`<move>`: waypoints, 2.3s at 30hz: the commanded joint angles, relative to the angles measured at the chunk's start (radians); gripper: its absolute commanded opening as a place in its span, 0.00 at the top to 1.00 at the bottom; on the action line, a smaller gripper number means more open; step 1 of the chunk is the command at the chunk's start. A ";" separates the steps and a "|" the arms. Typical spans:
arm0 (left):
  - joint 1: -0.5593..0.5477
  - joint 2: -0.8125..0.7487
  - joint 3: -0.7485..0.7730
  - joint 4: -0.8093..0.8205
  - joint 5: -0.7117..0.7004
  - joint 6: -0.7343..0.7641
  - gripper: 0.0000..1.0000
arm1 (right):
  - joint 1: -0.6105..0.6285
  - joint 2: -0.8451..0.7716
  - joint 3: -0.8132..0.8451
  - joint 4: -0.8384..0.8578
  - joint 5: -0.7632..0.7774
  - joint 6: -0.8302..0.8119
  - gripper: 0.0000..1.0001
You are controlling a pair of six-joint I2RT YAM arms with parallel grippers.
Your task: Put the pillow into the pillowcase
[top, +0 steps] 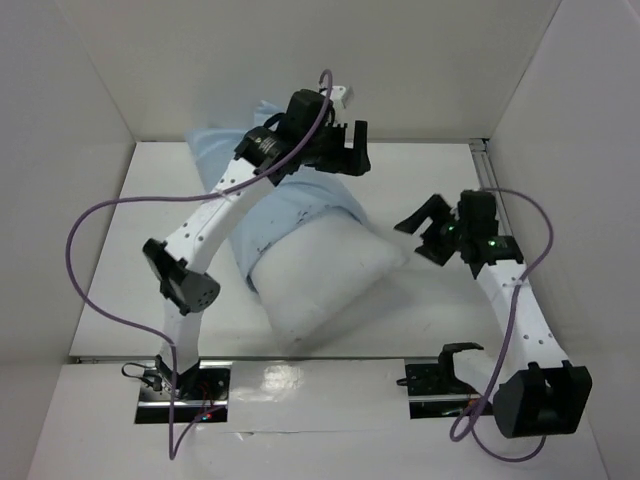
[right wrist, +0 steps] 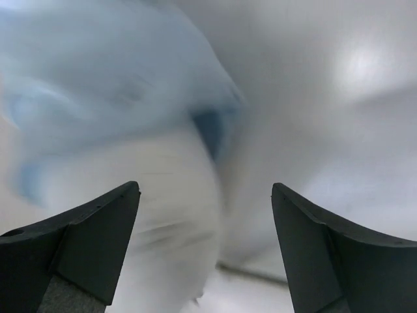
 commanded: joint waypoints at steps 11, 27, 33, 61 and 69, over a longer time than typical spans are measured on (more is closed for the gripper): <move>-0.083 -0.474 -0.592 0.052 -0.371 0.214 0.14 | -0.182 -0.116 0.234 -0.075 -0.127 -0.326 0.07; -0.010 -0.476 -0.904 0.144 -0.478 0.304 0.10 | 0.032 -0.288 -0.018 -0.127 -0.154 -0.246 0.07; 0.053 -0.465 -0.926 0.154 -0.448 0.286 0.24 | 0.032 -0.165 0.062 -0.092 -0.003 -0.351 0.06; 0.134 -0.548 -0.978 0.106 -0.374 0.237 1.00 | 1.041 0.044 0.291 -0.088 0.890 0.030 0.05; 0.134 -0.637 -0.978 0.086 -0.299 0.206 1.00 | 1.126 0.096 0.047 0.207 0.642 0.189 0.04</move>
